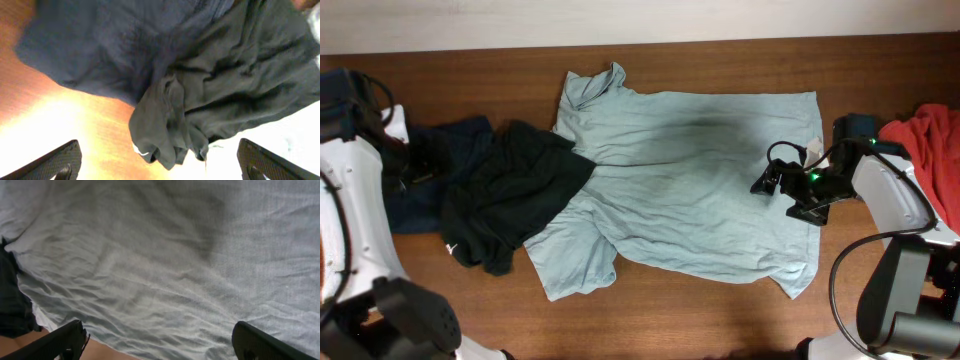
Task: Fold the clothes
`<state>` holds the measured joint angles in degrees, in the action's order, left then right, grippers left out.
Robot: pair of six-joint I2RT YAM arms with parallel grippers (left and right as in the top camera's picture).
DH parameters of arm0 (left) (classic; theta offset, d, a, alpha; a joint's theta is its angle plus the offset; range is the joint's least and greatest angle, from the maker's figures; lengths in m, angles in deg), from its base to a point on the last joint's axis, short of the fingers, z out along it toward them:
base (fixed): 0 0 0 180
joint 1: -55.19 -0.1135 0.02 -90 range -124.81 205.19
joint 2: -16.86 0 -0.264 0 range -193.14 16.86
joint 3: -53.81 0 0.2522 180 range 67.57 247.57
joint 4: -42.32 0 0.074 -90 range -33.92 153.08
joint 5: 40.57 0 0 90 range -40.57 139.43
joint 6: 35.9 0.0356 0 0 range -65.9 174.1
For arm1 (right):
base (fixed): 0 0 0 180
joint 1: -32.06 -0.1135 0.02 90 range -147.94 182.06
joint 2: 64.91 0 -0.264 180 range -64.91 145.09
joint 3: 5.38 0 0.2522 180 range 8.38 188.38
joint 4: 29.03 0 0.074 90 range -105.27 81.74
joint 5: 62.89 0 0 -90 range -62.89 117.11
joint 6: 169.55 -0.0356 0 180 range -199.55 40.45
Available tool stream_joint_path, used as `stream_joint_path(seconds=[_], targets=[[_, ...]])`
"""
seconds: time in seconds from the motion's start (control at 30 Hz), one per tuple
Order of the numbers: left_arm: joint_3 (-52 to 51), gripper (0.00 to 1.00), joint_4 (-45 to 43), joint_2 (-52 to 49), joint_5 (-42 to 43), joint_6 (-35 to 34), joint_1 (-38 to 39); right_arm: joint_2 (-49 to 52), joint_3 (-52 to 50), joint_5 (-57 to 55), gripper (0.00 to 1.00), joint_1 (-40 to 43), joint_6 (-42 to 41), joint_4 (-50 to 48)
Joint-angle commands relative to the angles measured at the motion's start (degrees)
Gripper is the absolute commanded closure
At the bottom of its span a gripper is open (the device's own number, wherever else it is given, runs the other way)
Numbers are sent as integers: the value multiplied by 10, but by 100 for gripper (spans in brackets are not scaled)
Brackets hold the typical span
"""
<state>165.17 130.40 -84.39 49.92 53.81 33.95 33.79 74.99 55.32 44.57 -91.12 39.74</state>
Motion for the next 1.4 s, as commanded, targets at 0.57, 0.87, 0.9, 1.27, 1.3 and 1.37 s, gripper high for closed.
stream_joint_path(seconds=[0.57, 0.87, 0.9, 1.27, 1.3, 1.37], targets=[[-188, 99, -207, -78, 72, 27, 1, -6, 0, 7, 2, -1, 6, 3], [-15, 99, -166, -78, 69, -21, -115, -6, 0, 7, 2, -1, 6, 13], [4, 100, -167, -78, 73, -21, -126, -6, 0, 7, 2, -1, 6, 12], [53, 100, -250, -78, 47, -23, -161, -6, 0, 7, 2, -1, 6, 14], [53, 100, -255, -78, 29, -23, -161, -6, 0, 7, 2, -1, 6, 13], [53, 98, -266, -79, -12, -23, -161, -6, 0, 7, 2, -1, 6, 13]])
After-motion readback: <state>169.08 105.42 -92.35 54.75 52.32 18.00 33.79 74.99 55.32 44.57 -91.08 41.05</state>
